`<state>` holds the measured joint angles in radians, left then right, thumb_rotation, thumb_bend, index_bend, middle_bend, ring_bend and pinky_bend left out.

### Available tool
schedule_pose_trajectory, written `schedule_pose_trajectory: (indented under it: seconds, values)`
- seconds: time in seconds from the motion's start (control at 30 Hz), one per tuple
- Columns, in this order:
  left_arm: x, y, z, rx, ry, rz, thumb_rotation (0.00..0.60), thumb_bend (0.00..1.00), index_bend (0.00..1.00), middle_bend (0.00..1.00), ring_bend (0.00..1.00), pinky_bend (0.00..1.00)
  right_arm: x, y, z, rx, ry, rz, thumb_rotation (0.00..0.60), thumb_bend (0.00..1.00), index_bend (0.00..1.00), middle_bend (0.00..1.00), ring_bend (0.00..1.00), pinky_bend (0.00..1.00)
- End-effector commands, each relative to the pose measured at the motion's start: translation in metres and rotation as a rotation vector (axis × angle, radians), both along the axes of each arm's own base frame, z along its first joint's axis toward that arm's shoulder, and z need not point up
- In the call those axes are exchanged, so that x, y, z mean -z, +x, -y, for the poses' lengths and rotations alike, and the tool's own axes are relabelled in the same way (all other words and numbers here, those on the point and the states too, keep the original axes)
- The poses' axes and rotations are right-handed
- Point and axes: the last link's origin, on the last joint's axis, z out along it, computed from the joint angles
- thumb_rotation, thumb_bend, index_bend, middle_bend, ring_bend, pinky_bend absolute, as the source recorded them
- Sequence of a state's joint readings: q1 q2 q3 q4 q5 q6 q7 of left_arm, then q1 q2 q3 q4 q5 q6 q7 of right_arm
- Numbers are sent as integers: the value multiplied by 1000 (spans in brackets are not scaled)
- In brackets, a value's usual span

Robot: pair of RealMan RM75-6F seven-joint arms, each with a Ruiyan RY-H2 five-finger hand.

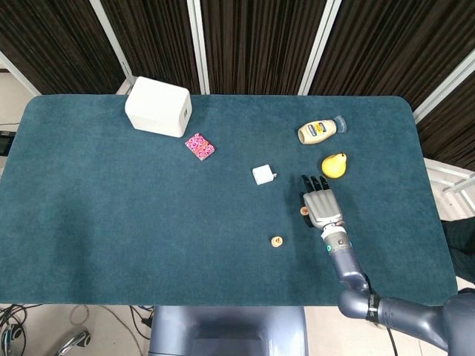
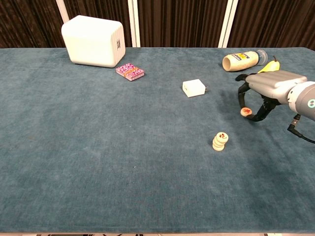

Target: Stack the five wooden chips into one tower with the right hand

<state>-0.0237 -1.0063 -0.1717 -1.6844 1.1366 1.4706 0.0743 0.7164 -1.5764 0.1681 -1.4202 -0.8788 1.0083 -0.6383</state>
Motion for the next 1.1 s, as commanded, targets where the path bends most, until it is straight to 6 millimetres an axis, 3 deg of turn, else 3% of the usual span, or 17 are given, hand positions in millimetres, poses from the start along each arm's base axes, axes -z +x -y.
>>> schedule_pose_trajectory:
  seconds: [0.03, 0.23, 0.53, 1.1]
  values:
    - [0, 0, 0, 1, -1, 2, 600, 94, 0, 0, 0, 74, -10, 17, -21, -71, 25, -8, 600, 393, 514, 0, 0, 0]
    - [0, -1, 0, 0, -2, 8, 600, 95, 0, 0, 0, 74, -6, 45, -46, -141, 88, 9, 600, 393, 514, 0, 0, 0]
    - [-2, -1, 1, 1, 3, 14, 600, 94, 0, 0, 0, 74, 11, 73, -57, -177, 123, 51, 600, 393, 514, 0, 0, 0]
    - [-3, -1, 0, 4, 1, 18, 600, 94, 0, 0, 0, 74, 13, 66, -60, -163, 128, -3, 600, 393, 514, 0, 0, 0]
